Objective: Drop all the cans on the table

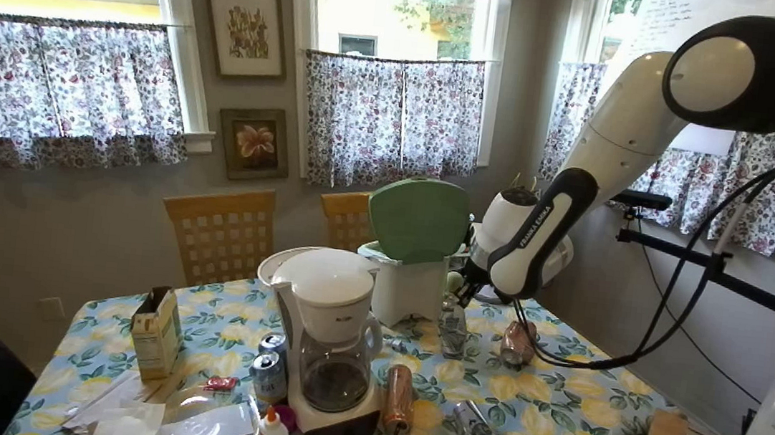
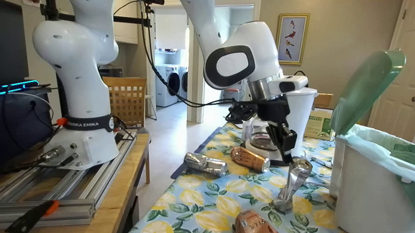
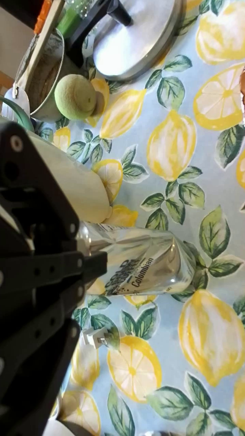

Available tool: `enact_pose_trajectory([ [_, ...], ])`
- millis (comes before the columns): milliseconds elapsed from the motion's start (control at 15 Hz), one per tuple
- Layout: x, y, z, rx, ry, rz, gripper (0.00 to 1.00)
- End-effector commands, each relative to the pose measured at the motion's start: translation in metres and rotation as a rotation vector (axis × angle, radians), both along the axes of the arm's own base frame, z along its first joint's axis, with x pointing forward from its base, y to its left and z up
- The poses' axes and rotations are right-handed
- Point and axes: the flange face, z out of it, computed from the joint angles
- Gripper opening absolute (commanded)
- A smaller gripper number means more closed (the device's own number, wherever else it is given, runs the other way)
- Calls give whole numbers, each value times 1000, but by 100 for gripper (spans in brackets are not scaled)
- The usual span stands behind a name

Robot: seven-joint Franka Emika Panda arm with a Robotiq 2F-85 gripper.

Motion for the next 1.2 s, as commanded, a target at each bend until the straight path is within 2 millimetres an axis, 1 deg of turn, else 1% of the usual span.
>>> enact_pose_trajectory([
  [0, 1, -6, 1, -17, 10, -20, 0],
  [400, -5, -34, 0, -67, 19, -66, 0],
  [533, -6, -38, -2, -68, 18, -79, 0],
  [733, -1, -24, -8, -30, -1, -71, 0],
  [933, 9, -1, -9, 7, -58, -52, 0],
  [1133, 18, 15, -10, 13, -98, -13, 0],
])
